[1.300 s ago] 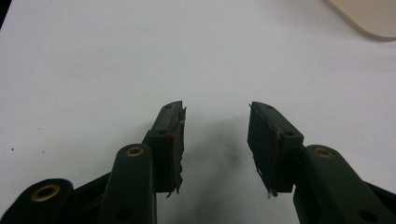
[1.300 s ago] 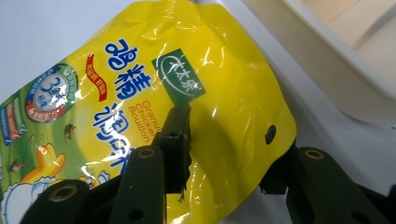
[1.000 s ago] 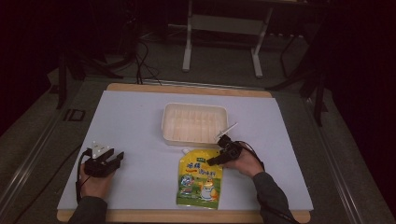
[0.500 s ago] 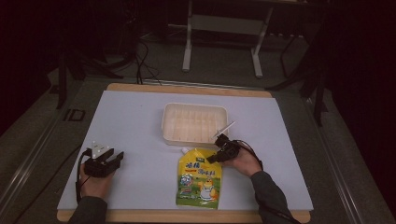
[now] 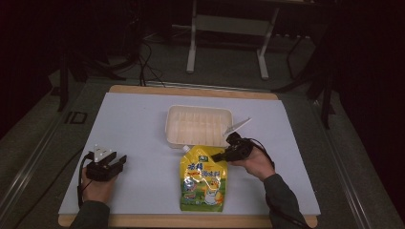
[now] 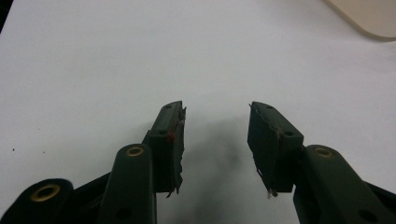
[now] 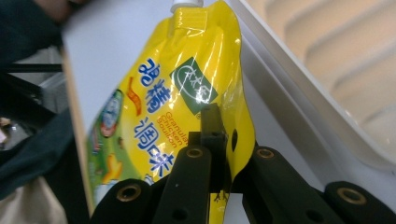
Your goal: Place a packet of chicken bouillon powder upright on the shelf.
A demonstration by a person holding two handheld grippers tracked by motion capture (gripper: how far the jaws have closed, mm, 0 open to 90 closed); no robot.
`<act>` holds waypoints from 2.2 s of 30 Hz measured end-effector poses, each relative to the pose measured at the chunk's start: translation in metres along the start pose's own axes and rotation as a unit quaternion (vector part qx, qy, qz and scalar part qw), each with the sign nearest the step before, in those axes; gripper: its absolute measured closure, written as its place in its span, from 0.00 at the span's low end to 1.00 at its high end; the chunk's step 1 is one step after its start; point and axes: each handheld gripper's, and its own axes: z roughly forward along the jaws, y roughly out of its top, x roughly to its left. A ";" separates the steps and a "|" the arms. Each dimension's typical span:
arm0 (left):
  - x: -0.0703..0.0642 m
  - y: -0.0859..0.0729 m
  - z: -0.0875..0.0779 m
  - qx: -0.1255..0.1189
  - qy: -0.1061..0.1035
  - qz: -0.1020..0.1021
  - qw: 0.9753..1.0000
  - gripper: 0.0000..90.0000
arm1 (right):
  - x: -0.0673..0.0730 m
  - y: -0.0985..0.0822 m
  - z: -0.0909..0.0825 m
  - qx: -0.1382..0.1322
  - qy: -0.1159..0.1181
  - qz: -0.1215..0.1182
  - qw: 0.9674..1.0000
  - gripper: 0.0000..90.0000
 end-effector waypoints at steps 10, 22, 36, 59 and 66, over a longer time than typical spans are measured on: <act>0.000 0.000 0.000 -0.001 0.001 0.000 1.000 0.61 | 0.024 0.015 -0.020 -0.017 0.020 -0.054 0.998 1.00; 0.000 0.000 0.000 0.001 0.001 0.000 1.000 0.61 | 0.038 0.027 -0.064 -0.083 0.011 -0.088 0.993 1.00; 0.000 0.000 0.000 -0.001 0.003 -0.001 1.000 0.61 | 0.029 0.013 -0.083 -0.079 -0.029 -0.081 0.993 0.99; 0.001 0.000 -0.001 -0.006 0.002 -0.008 1.000 0.61 | 0.024 0.002 -0.066 0.044 -0.060 -0.064 0.995 0.93; 0.001 0.000 -0.001 -0.006 0.002 -0.007 1.000 0.61 | 0.035 0.004 -0.065 0.059 -0.078 -0.066 0.993 0.99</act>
